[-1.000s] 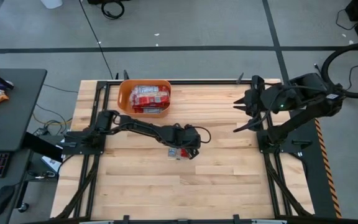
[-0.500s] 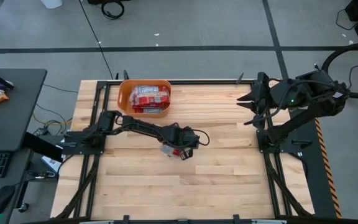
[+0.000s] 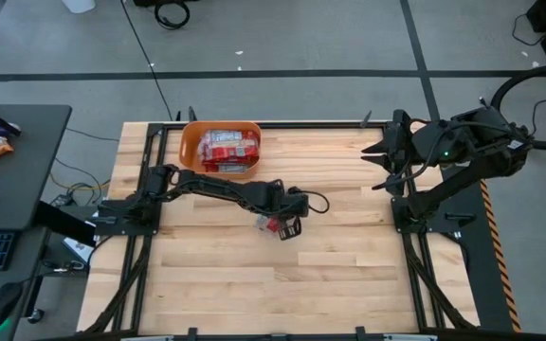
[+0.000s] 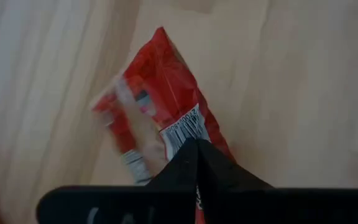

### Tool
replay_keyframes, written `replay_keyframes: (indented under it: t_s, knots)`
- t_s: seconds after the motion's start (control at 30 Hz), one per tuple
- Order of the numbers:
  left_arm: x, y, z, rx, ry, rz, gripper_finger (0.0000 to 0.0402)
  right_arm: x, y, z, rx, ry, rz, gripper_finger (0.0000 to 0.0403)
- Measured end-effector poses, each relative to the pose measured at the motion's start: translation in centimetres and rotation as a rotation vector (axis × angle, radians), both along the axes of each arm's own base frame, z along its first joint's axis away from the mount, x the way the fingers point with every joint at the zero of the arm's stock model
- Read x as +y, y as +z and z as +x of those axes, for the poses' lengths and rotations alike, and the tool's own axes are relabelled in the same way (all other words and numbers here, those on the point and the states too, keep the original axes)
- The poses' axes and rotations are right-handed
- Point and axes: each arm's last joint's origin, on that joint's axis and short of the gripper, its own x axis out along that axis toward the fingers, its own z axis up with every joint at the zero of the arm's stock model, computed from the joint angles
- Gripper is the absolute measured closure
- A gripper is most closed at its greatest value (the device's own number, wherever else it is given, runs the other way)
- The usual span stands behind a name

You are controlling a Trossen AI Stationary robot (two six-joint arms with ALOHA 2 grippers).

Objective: Sort popcorn bags into baskets
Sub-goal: Put the red popcorn bag into the orange container

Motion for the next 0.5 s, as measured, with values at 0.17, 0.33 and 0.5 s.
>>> replay_keyframes:
  t_s: [0.17, 0.33, 0.5]
  knots:
    - [0.2, 2.5, -0.6, -0.023, -0.024, -0.011, 0.0399, 0.0, 0.0, 0.0, 0.001, 0.001, -0.005, 0.0335]
    - [0.9, 4.8, -1.4, -0.063, -0.013, -0.017, 0.0400, -0.1, 0.0, 0.0, 0.001, -0.005, -0.037, 0.0335]
    - [1.6, 5.8, -1.9, -0.076, -0.008, -0.038, 0.0401, -0.2, 0.1, 0.0, 0.002, -0.010, -0.053, 0.0335]
